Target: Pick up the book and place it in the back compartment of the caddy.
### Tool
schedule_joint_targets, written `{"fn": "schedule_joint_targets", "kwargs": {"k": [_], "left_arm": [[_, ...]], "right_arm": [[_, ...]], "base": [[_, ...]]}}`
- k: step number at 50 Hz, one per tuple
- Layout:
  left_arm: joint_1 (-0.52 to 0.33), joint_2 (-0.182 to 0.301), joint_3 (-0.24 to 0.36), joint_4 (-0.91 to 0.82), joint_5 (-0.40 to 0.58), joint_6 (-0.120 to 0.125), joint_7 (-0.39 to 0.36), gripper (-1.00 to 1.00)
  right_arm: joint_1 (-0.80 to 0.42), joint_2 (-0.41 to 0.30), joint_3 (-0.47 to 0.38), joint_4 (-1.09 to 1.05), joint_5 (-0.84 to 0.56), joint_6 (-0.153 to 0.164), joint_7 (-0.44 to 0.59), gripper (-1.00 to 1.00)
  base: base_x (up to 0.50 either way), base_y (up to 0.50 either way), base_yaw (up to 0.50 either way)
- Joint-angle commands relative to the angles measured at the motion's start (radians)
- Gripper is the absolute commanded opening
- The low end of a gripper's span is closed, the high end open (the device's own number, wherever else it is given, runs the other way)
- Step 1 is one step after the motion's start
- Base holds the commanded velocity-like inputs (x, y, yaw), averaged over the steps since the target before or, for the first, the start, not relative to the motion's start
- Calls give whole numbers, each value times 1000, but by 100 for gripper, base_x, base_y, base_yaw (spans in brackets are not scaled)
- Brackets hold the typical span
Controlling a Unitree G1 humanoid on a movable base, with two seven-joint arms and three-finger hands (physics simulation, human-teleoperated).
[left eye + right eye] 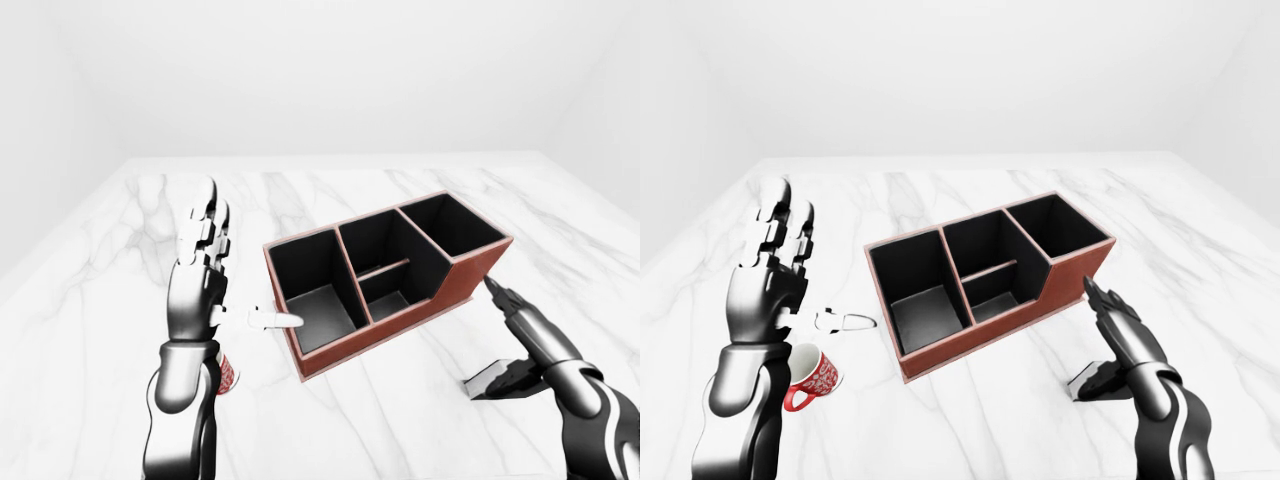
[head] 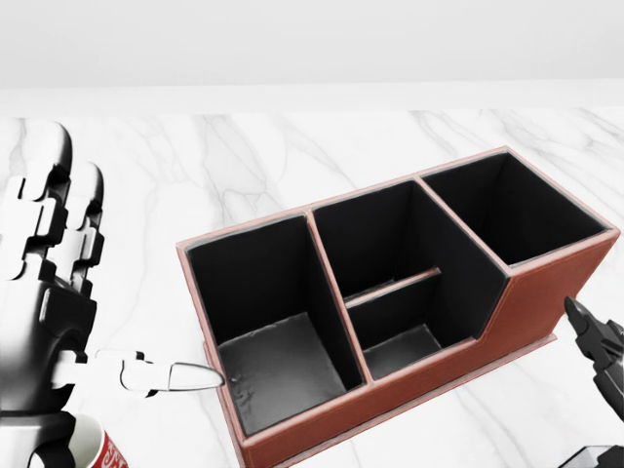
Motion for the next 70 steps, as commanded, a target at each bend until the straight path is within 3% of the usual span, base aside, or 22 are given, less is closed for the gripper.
{"fn": "schedule_joint_targets", "kwargs": {"k": [1, 70], "left_arm": [[2, 0, -2, -1, 1, 0, 0, 99], [6, -1, -7, 12, 8, 0, 0, 98]], "right_arm": [[17, -2, -4, -3, -4, 0, 1, 100], [33, -21, -115, 0, -11, 0, 70, 100]], "base": [[0, 0, 0], [0, 0, 0]]}}
